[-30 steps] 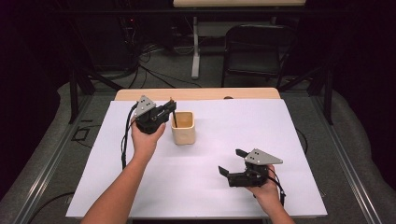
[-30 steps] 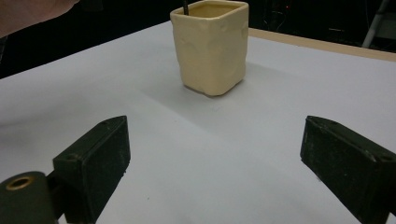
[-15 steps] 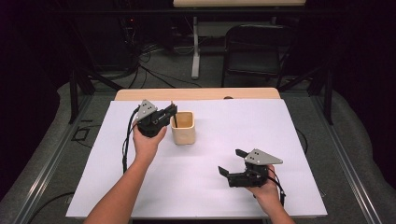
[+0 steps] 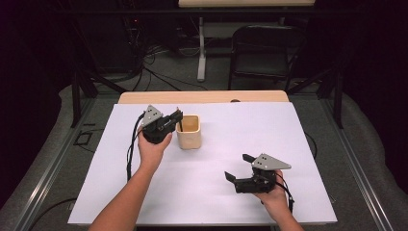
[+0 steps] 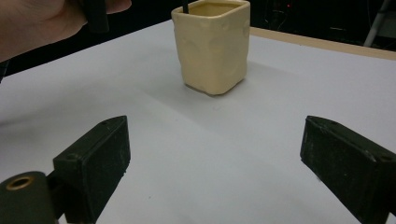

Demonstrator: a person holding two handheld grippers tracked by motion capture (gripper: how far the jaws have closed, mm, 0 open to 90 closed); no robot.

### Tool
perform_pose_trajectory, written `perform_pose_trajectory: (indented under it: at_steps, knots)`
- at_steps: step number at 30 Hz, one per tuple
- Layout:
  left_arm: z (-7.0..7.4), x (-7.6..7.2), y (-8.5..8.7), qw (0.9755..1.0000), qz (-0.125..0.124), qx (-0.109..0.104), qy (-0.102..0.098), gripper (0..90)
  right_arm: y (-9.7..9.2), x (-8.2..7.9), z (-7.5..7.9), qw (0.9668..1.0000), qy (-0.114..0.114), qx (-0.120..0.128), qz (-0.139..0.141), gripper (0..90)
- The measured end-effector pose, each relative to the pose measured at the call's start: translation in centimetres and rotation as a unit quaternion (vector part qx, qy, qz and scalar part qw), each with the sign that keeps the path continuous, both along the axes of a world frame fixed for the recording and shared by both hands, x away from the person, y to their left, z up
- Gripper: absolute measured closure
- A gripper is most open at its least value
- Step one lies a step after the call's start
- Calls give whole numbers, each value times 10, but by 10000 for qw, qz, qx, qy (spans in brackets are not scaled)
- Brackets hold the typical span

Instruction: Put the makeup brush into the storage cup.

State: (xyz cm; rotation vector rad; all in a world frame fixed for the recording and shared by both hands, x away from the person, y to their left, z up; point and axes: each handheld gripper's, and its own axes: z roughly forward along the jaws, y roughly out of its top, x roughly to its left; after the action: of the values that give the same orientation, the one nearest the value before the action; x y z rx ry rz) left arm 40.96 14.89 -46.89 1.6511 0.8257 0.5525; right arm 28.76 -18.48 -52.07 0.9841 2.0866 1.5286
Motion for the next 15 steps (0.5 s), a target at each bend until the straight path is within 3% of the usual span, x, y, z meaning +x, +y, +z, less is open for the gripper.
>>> perform_pose_trajectory:
  at_steps: [15]
  knots:
    - [-13,0,1,10000,30,21,85,834,0,0,0,10000,1,4,11,80]
